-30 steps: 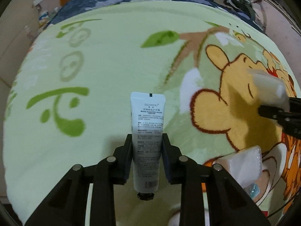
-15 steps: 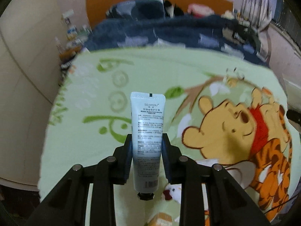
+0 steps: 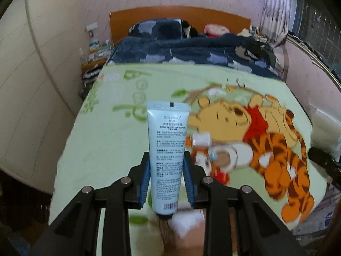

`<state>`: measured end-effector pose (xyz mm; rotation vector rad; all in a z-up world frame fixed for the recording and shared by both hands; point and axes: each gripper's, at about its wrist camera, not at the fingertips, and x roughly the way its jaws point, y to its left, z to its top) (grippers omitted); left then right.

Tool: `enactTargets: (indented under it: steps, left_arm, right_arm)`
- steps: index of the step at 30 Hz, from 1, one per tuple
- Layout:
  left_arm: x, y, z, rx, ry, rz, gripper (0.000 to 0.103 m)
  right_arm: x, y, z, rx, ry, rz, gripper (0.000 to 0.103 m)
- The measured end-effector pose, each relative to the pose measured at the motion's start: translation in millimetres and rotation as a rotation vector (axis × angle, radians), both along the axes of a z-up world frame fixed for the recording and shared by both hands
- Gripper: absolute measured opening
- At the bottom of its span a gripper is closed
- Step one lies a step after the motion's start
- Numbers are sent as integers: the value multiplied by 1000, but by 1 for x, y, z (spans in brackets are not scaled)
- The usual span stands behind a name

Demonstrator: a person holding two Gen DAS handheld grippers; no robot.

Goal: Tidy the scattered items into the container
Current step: 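Lift the cream tube and bagged cloth and carry them toward the box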

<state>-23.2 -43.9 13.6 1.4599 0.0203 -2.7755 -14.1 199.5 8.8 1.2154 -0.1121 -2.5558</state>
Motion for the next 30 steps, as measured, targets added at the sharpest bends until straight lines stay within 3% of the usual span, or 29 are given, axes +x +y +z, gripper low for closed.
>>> enactTargets:
  steps: [7,12,30]
  left_arm:
    - [56,16,-45,1,-128,-8,29]
    - [73,22,-45,-16,-116,-7,29]
    - [78,22,-54,-38,-124,7,29]
  right_arm:
    - [62,-42,-32,-27,-35,-27,30]
    - [91,-72,-38,9,-30,46,30]
    - [101,-86,-45,29,-46,80,30]
